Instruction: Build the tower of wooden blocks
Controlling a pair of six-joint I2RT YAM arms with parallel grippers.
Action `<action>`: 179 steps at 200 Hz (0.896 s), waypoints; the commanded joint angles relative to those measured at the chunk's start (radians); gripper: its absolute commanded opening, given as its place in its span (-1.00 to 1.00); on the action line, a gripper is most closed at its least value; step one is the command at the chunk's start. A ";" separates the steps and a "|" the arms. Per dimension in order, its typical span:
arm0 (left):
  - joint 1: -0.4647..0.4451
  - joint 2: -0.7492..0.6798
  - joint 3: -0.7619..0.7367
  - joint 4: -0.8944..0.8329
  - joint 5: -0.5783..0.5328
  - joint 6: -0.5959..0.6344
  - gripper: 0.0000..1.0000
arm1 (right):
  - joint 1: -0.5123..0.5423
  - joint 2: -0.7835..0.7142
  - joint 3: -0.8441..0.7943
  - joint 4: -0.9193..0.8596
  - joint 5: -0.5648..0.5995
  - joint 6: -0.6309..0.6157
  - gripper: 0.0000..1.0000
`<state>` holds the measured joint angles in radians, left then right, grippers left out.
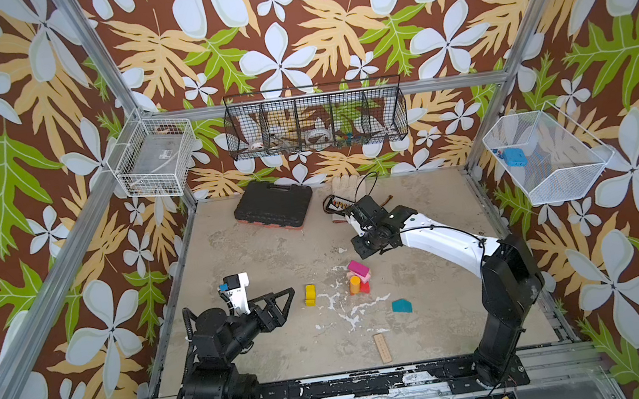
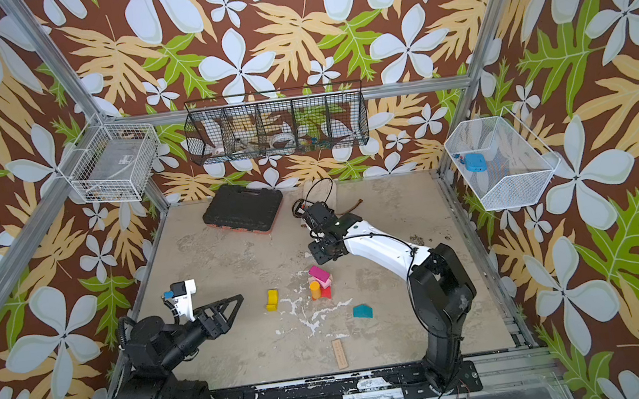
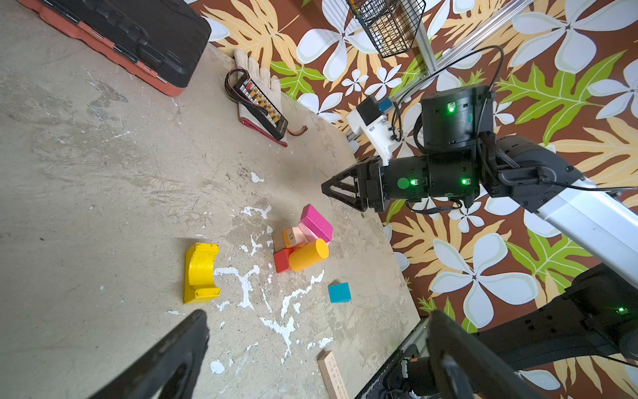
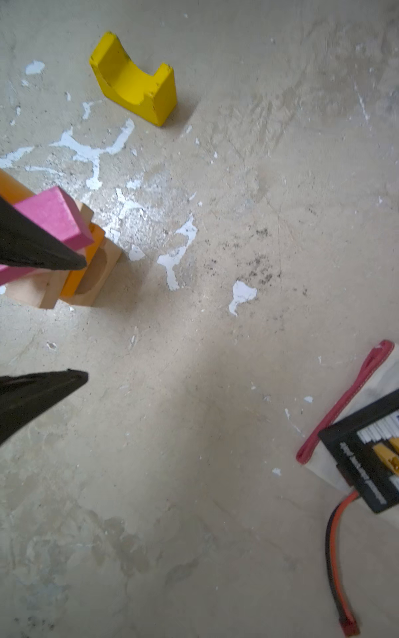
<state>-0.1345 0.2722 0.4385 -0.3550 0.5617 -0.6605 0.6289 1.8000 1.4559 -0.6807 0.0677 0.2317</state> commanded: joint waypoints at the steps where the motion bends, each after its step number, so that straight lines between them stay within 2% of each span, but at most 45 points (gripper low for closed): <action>1: -0.001 -0.002 0.002 0.027 0.010 -0.002 1.00 | -0.001 -0.005 -0.026 0.002 0.053 0.017 -0.05; 42: -0.001 -0.002 0.002 0.027 0.010 -0.002 1.00 | 0.000 -0.012 -0.046 0.004 0.083 0.029 -0.10; 54: 0.000 -0.002 0.002 0.026 0.010 -0.002 1.00 | 0.000 -0.046 -0.055 0.005 0.115 0.043 -0.03; 86: -0.001 0.005 0.002 0.028 0.007 -0.003 1.00 | -0.005 -0.243 -0.176 0.011 0.190 0.097 0.08; 113: 0.001 0.004 0.002 0.028 0.004 -0.005 1.00 | 0.014 -0.514 -0.377 0.038 0.148 0.165 0.20; 128: -0.001 0.000 0.002 0.027 0.001 -0.004 1.00 | 0.088 -0.646 -0.502 0.077 0.114 0.211 0.33; 142: -0.001 -0.007 0.000 0.027 0.001 -0.005 1.00 | 0.193 -0.700 -0.566 0.073 0.099 0.270 0.37; 179: -0.001 -0.015 0.000 0.027 0.006 -0.005 1.00 | 0.467 -0.605 -0.621 0.036 0.150 0.445 0.35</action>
<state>-0.1345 0.2600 0.4385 -0.3542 0.5606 -0.6712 0.9825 1.1339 0.8528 -0.6308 0.1894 0.5240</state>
